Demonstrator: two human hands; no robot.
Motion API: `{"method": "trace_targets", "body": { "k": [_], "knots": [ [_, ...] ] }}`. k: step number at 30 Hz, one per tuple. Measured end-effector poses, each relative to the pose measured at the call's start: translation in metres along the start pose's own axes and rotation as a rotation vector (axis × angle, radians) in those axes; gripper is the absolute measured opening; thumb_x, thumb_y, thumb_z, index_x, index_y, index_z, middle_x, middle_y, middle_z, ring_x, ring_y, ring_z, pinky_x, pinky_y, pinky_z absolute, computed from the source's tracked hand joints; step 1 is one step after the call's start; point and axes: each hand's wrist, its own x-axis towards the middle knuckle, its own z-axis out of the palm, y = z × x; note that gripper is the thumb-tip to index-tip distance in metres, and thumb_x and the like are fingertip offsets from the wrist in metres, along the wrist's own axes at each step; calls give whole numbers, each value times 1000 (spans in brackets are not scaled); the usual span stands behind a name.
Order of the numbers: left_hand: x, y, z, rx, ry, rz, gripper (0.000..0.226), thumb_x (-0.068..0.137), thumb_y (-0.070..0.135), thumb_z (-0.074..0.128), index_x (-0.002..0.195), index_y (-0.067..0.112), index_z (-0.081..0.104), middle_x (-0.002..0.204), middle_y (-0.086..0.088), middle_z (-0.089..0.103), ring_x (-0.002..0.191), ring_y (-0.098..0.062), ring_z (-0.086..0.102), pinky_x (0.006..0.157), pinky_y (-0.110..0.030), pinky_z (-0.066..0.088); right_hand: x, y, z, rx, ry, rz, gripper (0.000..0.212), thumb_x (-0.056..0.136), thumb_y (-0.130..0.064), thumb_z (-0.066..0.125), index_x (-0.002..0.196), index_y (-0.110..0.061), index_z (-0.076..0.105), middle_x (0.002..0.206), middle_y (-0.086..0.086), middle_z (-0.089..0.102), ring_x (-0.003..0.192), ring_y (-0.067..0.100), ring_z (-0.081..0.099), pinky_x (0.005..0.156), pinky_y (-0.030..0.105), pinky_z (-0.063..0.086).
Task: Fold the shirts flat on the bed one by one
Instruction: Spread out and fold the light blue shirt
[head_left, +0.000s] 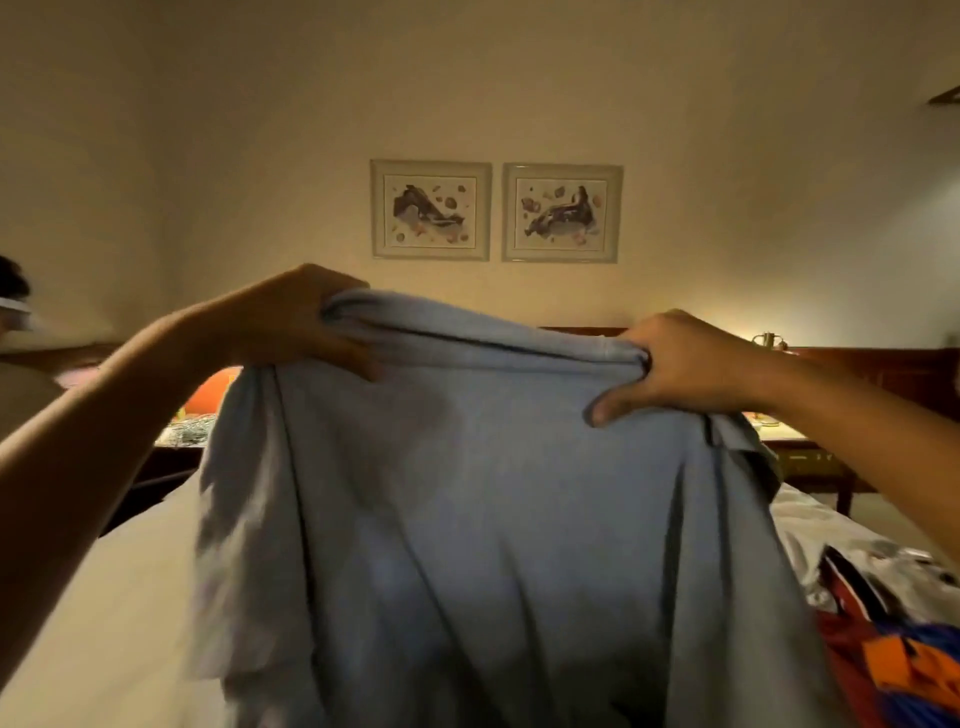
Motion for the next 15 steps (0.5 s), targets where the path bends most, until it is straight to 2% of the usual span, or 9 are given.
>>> {"method": "trace_targets", "body": {
  "k": [1, 2, 4, 5, 7, 9, 10, 13, 15],
  "knots": [
    [2, -19, 12, 16, -37, -53, 43, 55, 66, 80, 72, 29, 65, 65, 10, 60, 62, -1, 51, 58, -17, 39, 3, 14, 8, -61, -34, 37, 43, 56, -75, 76, 77, -38, 70, 71, -20, 67, 64, -1, 61, 51, 14, 43],
    [5, -39, 26, 38, -73, -94, 47, 57, 68, 80, 72, 25, 65, 65, 7, 59, 60, -4, 51, 58, -19, 39, 8, 30, 18, -116, -51, 69, 45, 57, -75, 76, 76, -34, 68, 68, -16, 66, 62, 2, 60, 50, 16, 41],
    [17, -78, 59, 131, -129, -163, 48, 66, 65, 80, 73, 20, 64, 68, 3, 60, 64, -13, 55, 61, -26, 41, 28, 63, 42, -209, -61, 150, 62, 60, -77, 74, 68, -18, 58, 61, -5, 58, 58, 11, 53, 54, 29, 39],
    [28, -95, 76, 193, -131, -202, 43, 70, 60, 79, 72, 20, 62, 70, 0, 60, 68, -18, 56, 62, -28, 41, 44, 79, 55, -257, -59, 181, 63, 62, -77, 73, 67, -17, 53, 64, -2, 55, 63, 16, 54, 58, 34, 40],
    [60, -128, 101, 246, -77, -270, 36, 78, 44, 79, 71, 18, 56, 75, -8, 61, 75, -29, 59, 67, -35, 41, 85, 107, 71, -374, -24, 223, 59, 70, -74, 70, 79, -17, 59, 78, 3, 60, 79, 26, 58, 69, 36, 48],
    [106, -156, 105, 262, 27, -316, 33, 84, 33, 78, 74, 13, 55, 80, -17, 59, 84, -38, 61, 71, -40, 42, 138, 128, 64, -516, 86, 272, 62, 77, -71, 66, 101, -13, 67, 100, 13, 67, 95, 34, 63, 80, 37, 52],
    [133, -168, 98, 276, 109, -331, 31, 86, 32, 77, 78, 11, 56, 82, -19, 58, 87, -40, 61, 70, -40, 40, 168, 137, 50, -591, 165, 289, 63, 80, -69, 65, 107, -13, 67, 107, 16, 68, 99, 35, 64, 80, 35, 51],
    [211, -192, 57, 276, 410, -412, 34, 89, 40, 71, 99, 9, 64, 97, -20, 62, 93, -38, 60, 71, -35, 37, 247, 149, -9, -743, 382, 281, 56, 85, -62, 65, 110, -12, 65, 111, 19, 67, 103, 37, 64, 75, 35, 44],
    [246, -200, 34, 280, 537, -415, 29, 92, 34, 69, 108, 11, 64, 104, -18, 63, 97, -35, 59, 75, -36, 37, 278, 152, -41, -793, 460, 249, 51, 87, -55, 68, 109, -10, 63, 108, 20, 66, 100, 37, 64, 70, 34, 39]
  ]
}}
